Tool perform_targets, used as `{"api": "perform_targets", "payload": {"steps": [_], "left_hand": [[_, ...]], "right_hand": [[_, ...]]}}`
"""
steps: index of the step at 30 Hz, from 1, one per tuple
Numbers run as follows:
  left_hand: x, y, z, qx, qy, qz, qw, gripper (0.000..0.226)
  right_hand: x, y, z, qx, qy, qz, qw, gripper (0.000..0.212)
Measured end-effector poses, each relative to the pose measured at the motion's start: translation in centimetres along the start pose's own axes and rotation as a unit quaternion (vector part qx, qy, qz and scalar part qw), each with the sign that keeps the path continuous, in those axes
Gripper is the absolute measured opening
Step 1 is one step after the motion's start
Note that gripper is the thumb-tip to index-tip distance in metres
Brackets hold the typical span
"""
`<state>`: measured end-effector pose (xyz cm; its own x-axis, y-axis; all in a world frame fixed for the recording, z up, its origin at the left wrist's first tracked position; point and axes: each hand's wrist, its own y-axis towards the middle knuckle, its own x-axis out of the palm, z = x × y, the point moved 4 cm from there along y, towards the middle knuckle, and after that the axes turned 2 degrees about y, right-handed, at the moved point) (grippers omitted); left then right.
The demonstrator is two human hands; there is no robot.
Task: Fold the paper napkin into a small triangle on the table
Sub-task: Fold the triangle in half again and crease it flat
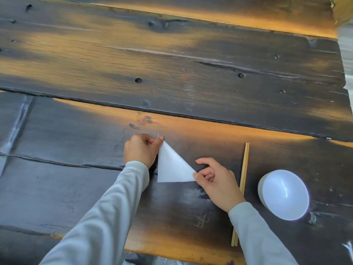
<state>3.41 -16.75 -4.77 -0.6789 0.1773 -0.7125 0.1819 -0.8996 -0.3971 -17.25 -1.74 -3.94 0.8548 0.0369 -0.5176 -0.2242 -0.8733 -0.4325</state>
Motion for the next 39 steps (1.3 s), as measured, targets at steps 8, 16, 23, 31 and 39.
{"api": "perform_targets", "payload": {"steps": [8, 16, 23, 31, 39], "left_hand": [[-0.1, -0.1, 0.1, 0.015, -0.001, -0.011, 1.000, 0.040], [-0.1, 0.0, 0.1, 0.011, 0.015, -0.017, 1.000, 0.038], [-0.9, 0.4, 0.2, -0.019, 0.072, -0.002, 0.997, 0.052], [-1.1, 0.4, 0.0, -0.026, 0.100, 0.013, 0.995, 0.058], [-1.0, 0.4, -0.3, -0.016, 0.109, 0.020, 0.994, 0.059]], "right_hand": [[0.0, -0.1, 0.0, -0.001, 0.016, 0.004, 1.000, 0.030], [0.1, -0.1, 0.0, 0.001, 0.013, 0.004, 1.000, 0.032], [-0.1, -0.1, -0.1, 0.010, 0.011, 0.002, 1.000, 0.033], [-0.8, -0.5, 0.2, 0.053, 0.041, 0.019, 0.998, 0.031], [-2.2, -1.7, 0.8, 0.110, 0.116, 0.064, 0.985, 0.018]]}}
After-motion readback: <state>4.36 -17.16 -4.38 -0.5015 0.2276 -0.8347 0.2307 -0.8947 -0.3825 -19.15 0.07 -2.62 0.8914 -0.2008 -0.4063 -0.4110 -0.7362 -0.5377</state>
